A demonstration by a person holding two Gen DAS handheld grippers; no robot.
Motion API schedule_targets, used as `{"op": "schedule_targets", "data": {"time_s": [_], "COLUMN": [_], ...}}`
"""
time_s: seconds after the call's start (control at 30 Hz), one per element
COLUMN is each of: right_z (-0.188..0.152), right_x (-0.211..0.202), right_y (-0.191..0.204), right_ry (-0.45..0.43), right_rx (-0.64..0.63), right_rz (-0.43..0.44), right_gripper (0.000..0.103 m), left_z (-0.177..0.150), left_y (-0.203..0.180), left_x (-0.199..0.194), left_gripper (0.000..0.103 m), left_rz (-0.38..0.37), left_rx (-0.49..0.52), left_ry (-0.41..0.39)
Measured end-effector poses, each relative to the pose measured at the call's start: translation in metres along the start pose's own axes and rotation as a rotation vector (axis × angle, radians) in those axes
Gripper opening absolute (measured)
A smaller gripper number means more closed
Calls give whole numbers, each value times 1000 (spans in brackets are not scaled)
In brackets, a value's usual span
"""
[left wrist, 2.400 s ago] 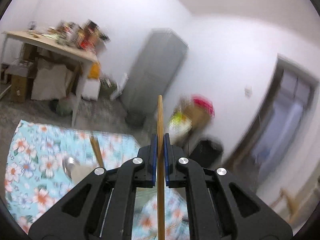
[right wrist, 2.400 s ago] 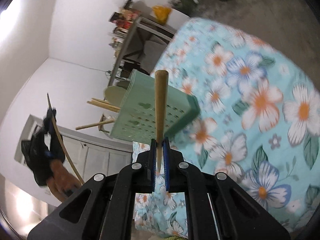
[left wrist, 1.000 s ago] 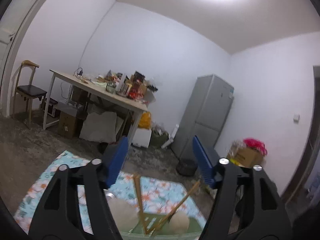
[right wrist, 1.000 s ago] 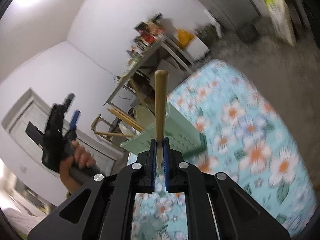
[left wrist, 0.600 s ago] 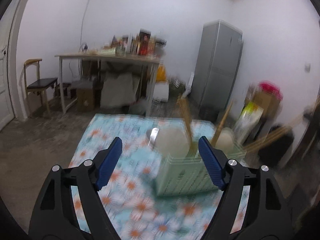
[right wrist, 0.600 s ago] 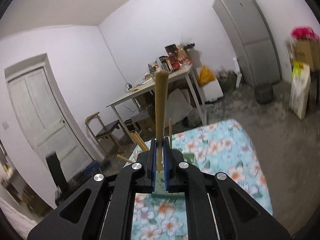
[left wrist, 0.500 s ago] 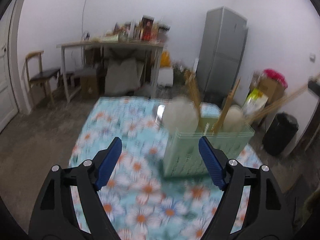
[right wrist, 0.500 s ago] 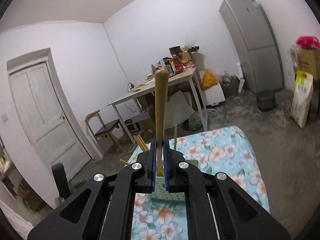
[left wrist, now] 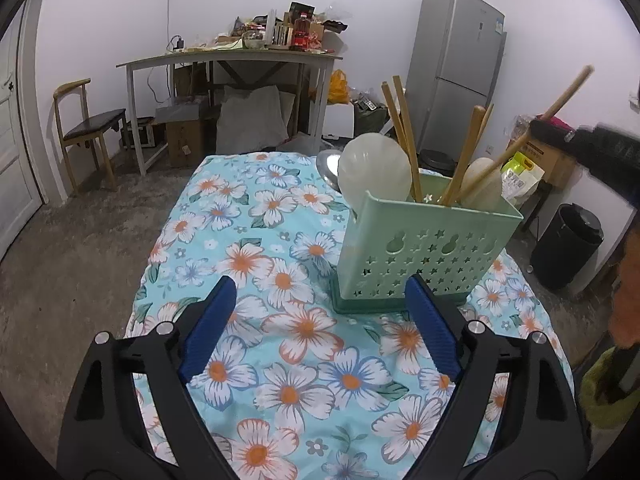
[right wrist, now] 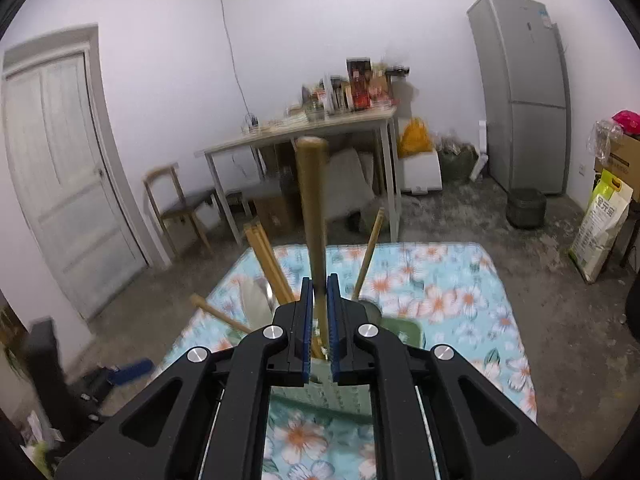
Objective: Organize utensils
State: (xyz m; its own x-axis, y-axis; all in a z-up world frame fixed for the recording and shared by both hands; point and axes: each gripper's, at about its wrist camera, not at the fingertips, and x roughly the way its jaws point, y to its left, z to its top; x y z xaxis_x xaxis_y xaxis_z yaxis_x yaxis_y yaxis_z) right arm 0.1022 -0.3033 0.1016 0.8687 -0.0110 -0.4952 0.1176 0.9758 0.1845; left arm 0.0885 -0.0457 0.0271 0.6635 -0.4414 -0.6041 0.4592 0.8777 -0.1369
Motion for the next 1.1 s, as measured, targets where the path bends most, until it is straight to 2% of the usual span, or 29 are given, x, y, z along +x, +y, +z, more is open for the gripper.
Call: {"op": "schedule_targets", "data": {"time_s": [0.03, 0.07, 0.1, 0.17, 0.27, 0.47, 0.53, 0.57, 0.67, 0.87, 1.1], "right_z": [-3, -5, -8, -10, -13, -23, -30, -34, -52, -76, -82], "right_x": [3, 5, 4, -1, -18, -37, -39, -39, -35, -23, -21], "right_y": [2, 4, 5, 5, 10, 10, 11, 11, 16, 18, 18], "right_ry": [16, 27, 30, 15, -19, -24, -11, -3, 47, 132, 143], "right_rx": [-7, -12, -12, -10, -27, -5, 2, 3, 2, 14, 19], "right_rz": [-11, -17, -21, -30, -49, -62, -67, -70, -85, -114, -134], "right_gripper": [9, 13, 26, 40, 46, 57, 60, 62, 67, 75, 82], "left_z": [-1, -1, -1, -1, -1, 2, 2, 1, 0, -1, -1], "left_y": [0, 0, 0, 0, 1, 3, 4, 4, 5, -1, -5], "left_x": [1, 1, 2, 3, 6, 9, 11, 11, 8, 8, 8], "left_gripper": [83, 83, 84, 85, 86, 89, 90, 95, 95, 95, 95], "left_rz": [1, 2, 3, 6, 16, 50, 60, 75, 113, 157, 188], "left_rx": [-1, -2, -2, -5, -13, -48, -60, -67, -92, -74, -70], "left_ry": [5, 8, 12, 20, 28, 47, 60, 66, 43, 49, 67]}}
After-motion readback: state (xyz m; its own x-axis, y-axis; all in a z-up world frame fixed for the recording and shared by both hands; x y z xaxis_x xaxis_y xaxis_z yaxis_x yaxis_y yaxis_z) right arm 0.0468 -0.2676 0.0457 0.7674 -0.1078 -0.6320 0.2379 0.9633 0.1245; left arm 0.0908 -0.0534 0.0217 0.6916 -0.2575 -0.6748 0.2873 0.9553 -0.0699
